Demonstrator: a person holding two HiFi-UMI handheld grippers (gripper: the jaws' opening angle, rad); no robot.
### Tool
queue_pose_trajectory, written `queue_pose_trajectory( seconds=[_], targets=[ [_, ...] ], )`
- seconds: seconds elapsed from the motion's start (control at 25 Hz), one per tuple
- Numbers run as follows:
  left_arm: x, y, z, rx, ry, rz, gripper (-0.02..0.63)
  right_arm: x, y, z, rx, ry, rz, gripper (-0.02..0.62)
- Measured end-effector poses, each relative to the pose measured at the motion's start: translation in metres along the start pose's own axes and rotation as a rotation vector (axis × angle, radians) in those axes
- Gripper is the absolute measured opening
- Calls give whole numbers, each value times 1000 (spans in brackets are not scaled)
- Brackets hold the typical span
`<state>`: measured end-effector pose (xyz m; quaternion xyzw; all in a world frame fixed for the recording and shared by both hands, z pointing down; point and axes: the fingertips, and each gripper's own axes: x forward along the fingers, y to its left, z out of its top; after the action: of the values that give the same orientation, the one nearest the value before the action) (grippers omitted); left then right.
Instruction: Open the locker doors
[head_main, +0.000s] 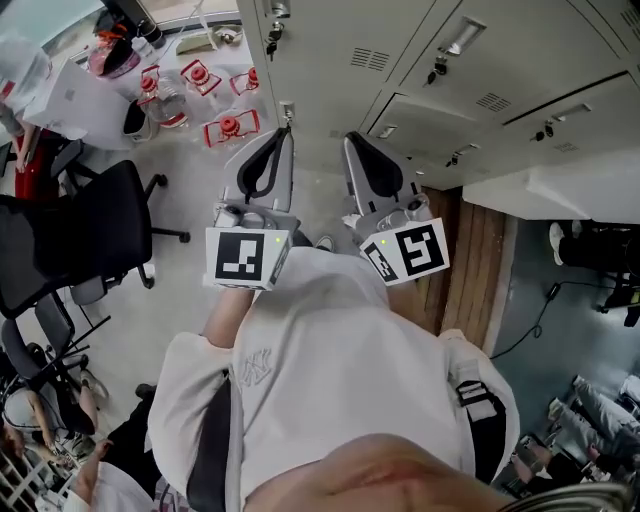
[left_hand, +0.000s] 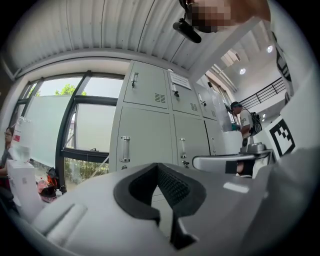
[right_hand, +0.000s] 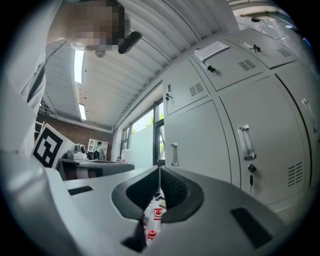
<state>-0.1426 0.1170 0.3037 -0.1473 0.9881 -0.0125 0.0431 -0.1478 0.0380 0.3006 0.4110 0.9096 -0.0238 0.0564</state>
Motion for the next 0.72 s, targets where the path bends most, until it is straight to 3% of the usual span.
queue_pose_trajectory(
  seconds=[0.32, 0.56, 0.72],
  targets=[
    [17, 40, -5, 13, 44, 45, -5, 70, 5, -7, -31, 8, 78, 14],
    [26, 79, 8, 38, 28, 39, -5, 145, -6, 6, -48, -14, 43, 18],
    [25, 105, 5, 15, 62, 50, -5, 193, -16, 4, -2, -3, 31, 81]
  ],
)
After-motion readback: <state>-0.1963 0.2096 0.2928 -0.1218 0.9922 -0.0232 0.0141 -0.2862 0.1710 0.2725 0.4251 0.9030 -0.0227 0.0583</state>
